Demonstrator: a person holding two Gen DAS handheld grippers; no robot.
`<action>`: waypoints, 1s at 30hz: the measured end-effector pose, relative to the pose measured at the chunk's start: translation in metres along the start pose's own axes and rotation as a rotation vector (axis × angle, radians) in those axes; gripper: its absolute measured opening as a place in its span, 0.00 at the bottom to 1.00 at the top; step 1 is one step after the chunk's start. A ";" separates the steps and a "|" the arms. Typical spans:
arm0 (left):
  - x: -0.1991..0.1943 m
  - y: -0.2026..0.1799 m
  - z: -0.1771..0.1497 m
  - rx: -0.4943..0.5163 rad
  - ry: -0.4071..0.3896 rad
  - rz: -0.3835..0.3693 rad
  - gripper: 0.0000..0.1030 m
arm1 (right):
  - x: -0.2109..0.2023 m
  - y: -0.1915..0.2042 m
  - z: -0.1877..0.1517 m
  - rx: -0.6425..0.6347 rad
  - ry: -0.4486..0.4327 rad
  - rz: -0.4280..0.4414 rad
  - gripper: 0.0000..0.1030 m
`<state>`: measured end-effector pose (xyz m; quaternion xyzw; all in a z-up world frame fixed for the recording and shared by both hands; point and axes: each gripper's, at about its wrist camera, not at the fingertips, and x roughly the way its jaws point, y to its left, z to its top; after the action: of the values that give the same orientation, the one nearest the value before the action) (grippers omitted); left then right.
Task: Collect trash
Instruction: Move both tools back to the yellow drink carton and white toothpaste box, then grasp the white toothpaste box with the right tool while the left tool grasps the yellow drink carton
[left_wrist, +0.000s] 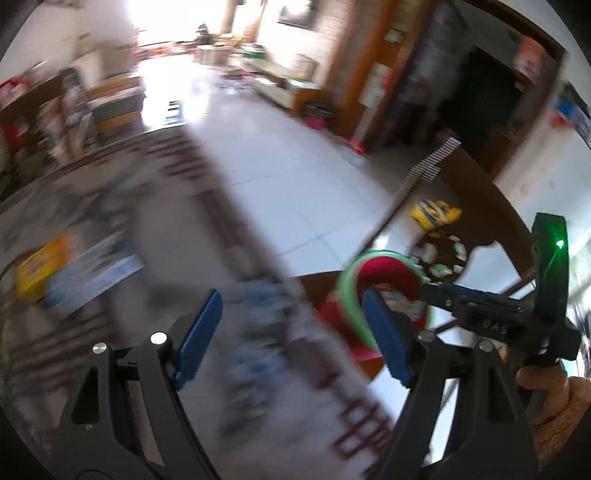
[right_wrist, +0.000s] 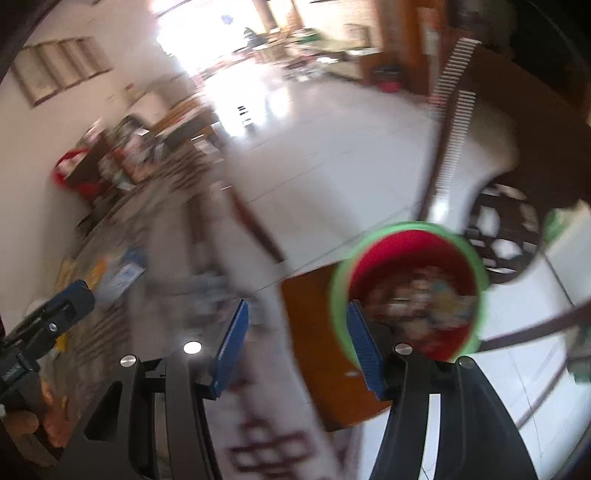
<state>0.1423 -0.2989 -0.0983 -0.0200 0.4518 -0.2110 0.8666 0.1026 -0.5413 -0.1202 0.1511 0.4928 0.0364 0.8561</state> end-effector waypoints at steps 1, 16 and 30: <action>-0.010 0.022 -0.005 -0.029 -0.002 0.025 0.74 | 0.011 0.025 0.004 -0.055 0.017 0.022 0.53; -0.071 0.248 -0.038 -0.314 -0.039 0.225 0.77 | 0.193 0.314 0.048 -1.083 0.430 0.046 0.65; 0.006 0.342 0.023 -0.065 0.115 0.091 0.85 | 0.286 0.369 0.025 -1.489 0.679 0.026 0.73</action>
<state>0.2821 0.0061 -0.1662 -0.0154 0.5078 -0.1577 0.8468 0.3026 -0.1357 -0.2382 -0.4707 0.5701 0.4078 0.5359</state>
